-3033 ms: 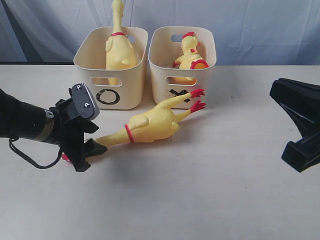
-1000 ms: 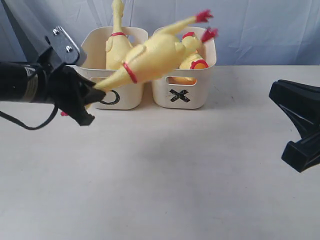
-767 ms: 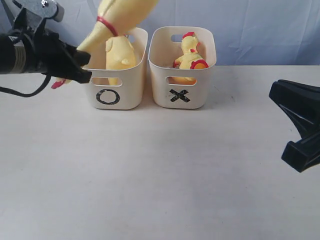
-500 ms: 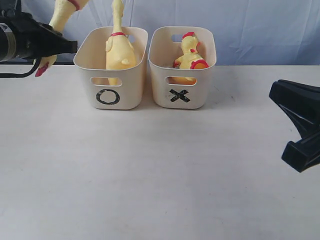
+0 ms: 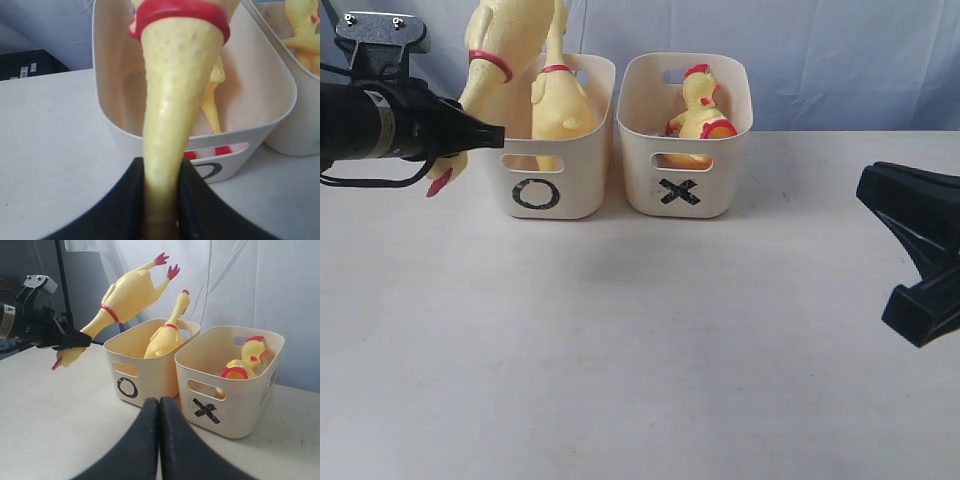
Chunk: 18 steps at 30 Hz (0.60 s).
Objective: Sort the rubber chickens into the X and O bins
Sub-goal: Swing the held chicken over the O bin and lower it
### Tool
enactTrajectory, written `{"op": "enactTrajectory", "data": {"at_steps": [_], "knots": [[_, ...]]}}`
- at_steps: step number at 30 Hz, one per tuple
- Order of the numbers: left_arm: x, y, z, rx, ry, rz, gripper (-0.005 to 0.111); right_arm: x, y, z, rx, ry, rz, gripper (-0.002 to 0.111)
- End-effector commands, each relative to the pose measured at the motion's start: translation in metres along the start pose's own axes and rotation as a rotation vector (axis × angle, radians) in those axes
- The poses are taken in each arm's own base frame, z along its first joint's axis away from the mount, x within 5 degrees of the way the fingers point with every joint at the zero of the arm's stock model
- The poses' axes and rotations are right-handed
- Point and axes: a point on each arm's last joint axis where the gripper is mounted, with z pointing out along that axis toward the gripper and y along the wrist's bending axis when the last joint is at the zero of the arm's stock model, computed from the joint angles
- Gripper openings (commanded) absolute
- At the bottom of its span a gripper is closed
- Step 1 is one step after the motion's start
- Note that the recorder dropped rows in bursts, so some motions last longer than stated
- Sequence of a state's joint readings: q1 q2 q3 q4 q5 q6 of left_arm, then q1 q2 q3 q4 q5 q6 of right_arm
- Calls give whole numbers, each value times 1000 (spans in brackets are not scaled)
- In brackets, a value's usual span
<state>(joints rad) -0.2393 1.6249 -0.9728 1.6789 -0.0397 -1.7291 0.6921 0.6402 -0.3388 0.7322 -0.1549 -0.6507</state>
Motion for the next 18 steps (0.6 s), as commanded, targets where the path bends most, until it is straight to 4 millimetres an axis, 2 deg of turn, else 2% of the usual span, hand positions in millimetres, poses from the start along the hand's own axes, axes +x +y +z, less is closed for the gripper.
{"op": "enactTrajectory", "data": {"at_steps": [1, 18], "knots": [[-3, 0, -1, -11, -11, 3, 0, 0, -1, -1, 8, -7, 2, -1], [-9, -2, -3, -24, -34, -52, 0, 0, -1, -1, 8, -7, 2, -1]]}}
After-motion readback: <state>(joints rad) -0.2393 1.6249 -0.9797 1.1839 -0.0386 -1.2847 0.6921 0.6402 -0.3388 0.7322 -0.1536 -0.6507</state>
